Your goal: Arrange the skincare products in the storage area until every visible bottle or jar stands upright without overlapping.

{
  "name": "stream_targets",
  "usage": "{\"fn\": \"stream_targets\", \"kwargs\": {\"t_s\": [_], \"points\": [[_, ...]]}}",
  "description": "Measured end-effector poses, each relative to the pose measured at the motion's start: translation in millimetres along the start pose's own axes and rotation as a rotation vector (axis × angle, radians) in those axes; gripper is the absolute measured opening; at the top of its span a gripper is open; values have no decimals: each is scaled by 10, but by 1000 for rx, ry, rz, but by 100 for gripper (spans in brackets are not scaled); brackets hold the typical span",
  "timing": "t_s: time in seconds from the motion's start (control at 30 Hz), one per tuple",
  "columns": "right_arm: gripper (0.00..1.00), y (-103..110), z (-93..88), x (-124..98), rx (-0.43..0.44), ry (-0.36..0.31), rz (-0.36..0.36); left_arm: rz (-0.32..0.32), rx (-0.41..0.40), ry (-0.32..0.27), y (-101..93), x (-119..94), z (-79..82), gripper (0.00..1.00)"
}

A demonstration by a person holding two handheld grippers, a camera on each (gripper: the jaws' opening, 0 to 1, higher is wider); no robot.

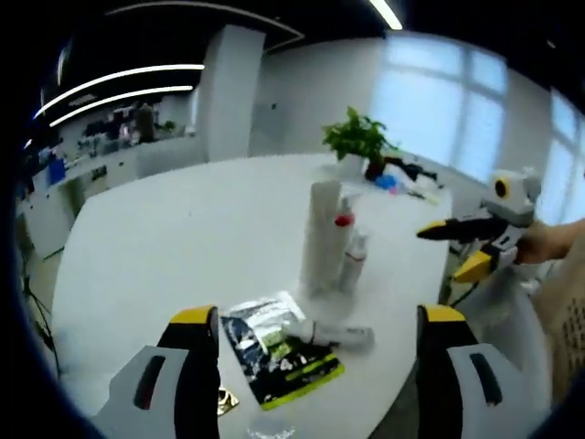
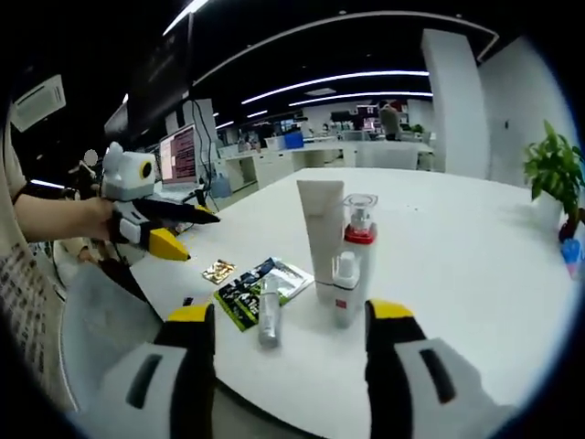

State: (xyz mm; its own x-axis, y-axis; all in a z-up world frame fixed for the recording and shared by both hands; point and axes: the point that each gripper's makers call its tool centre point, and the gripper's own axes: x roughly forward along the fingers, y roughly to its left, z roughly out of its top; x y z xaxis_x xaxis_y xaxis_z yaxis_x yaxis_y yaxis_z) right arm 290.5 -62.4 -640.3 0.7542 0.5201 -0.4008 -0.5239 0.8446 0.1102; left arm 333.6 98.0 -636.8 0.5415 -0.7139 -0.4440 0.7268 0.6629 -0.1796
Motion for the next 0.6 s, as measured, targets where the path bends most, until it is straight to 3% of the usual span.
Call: {"fn": "stream_targets", "kwargs": {"t_s": [0.6], "points": [[68, 89, -161, -52, 25, 23, 14, 122, -99, -6, 28, -494, -396, 96]]}}
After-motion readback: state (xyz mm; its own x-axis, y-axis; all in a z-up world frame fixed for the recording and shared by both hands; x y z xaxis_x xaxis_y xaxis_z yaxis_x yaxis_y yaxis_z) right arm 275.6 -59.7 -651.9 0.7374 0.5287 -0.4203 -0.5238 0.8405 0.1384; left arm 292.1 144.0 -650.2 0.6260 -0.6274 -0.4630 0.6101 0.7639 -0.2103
